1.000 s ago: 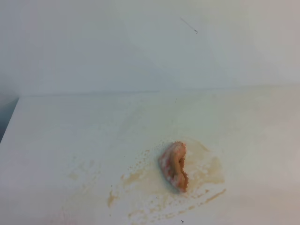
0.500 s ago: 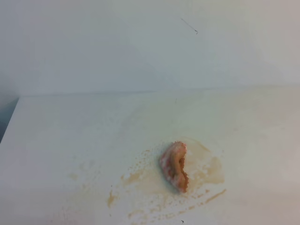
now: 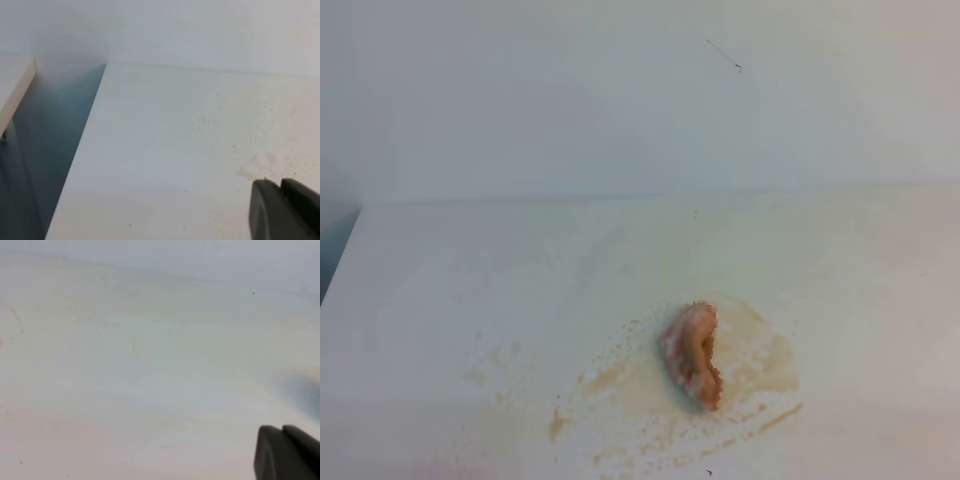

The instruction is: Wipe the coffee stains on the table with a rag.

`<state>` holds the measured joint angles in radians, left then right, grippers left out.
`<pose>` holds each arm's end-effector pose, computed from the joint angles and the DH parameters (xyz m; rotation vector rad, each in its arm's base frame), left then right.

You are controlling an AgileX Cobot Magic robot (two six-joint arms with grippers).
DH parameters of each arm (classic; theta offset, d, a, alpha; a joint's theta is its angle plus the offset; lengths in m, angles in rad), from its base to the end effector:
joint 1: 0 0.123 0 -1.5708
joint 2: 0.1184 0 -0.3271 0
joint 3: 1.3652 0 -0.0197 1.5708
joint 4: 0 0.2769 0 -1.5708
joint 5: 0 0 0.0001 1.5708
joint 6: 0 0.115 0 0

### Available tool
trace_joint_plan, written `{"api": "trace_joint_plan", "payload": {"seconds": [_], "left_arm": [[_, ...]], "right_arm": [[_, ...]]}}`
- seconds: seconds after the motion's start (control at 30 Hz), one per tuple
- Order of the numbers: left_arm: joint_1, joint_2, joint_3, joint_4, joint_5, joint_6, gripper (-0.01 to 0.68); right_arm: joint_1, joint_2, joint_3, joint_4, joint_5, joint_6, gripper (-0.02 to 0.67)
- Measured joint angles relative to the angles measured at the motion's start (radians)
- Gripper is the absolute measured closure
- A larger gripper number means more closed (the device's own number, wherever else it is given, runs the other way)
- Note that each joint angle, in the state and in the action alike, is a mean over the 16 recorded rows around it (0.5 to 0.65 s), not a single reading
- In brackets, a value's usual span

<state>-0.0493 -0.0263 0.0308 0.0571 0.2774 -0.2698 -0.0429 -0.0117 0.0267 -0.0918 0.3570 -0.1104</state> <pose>0.0614 -0.0012 0.1733 -0.1576 1.7614 -0.1779 0.0596 -0.0063 0.1652 -0.1203 1.8547 -0.1960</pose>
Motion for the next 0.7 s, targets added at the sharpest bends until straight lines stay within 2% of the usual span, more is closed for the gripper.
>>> {"api": "trace_joint_plan", "payload": {"seconds": [0.7], "left_arm": [[-0.008,0.000,0.000,0.000,0.000,0.000,0.673]], "right_arm": [[0.000,0.000,0.000,-0.003,0.000,0.000,0.651]]}}
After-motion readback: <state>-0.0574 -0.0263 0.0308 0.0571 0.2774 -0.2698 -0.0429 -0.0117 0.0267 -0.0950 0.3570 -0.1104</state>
